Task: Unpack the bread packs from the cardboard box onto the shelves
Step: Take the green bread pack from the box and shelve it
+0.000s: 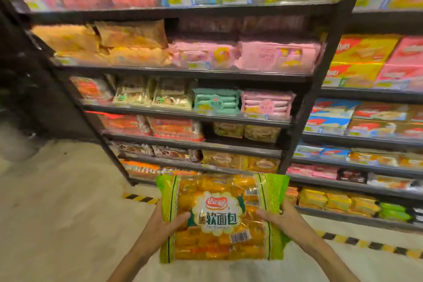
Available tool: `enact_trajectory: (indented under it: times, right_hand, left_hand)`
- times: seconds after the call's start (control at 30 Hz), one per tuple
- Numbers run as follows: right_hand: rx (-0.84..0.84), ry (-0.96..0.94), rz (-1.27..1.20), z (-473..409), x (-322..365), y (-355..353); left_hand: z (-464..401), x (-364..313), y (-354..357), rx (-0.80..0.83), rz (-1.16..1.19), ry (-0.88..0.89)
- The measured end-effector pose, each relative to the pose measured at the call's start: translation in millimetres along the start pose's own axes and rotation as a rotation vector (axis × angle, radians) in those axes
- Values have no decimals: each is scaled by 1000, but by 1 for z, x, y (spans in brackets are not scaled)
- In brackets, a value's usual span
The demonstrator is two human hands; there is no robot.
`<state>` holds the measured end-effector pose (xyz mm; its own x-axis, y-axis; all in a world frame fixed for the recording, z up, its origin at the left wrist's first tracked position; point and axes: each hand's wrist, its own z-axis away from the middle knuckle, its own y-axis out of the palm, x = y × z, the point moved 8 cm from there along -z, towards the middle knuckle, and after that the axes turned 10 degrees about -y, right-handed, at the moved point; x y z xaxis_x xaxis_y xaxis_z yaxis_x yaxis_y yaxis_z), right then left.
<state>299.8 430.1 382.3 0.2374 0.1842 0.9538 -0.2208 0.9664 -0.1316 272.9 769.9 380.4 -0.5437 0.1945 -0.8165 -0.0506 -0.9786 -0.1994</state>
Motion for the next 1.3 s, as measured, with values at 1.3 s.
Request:
enact_trajectory:
  times: [1.3]
  right_hand:
    - [-284,116,-56,-492,-517,74]
  left_hand:
    - [-676,294,45,162,-154,-18]
